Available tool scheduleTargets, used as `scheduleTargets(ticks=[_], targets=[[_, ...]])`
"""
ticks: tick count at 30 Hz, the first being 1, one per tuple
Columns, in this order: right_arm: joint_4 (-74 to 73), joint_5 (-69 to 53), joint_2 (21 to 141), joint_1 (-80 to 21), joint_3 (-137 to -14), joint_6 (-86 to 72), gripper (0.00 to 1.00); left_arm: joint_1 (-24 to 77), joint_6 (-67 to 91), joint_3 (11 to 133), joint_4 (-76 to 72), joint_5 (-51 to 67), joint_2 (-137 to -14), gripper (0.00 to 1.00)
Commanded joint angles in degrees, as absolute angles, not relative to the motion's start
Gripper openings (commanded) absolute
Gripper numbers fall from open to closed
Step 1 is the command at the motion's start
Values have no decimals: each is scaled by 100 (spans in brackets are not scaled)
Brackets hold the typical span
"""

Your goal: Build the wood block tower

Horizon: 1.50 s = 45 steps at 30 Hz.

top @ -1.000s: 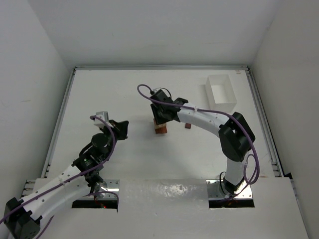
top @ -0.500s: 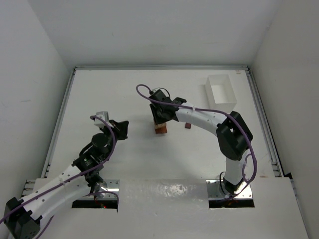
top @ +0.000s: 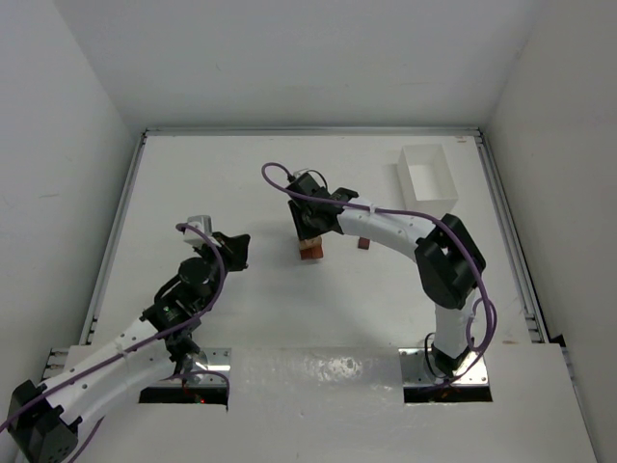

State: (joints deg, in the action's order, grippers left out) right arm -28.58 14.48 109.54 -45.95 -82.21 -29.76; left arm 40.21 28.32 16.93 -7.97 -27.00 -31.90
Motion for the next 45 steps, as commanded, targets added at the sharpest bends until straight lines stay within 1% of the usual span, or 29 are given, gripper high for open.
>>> scheduleTargets(ticks=[1,6,13,32,39,45], targets=[[-2725,1521,10960,-4605,-8473,-2962,39,4087,2786,1714,-1055,-2637,-3199,0],[-2716,1529,10916,-4605,-8429,-2971,39,4087,2795,1714,-1055,-2637,-3190,0],[-2716,1573,10907,-4597,-8437,-2979,35,4087,2795,1714,-1055,-2628,-3190,0],[-2725,1652,10978,-4579,-8490,-3111,35,4087,2795,1714,-1055,-2602,-3182,0],[-2725,1626,10969,-4579,-8438,-3129,35,4087,2804,1714,-1055,-2584,-3164,0],[-2698,1591,10978,-4579,-8429,-3164,40,4087,2804,1714,-1055,-2575,-3173,0]])
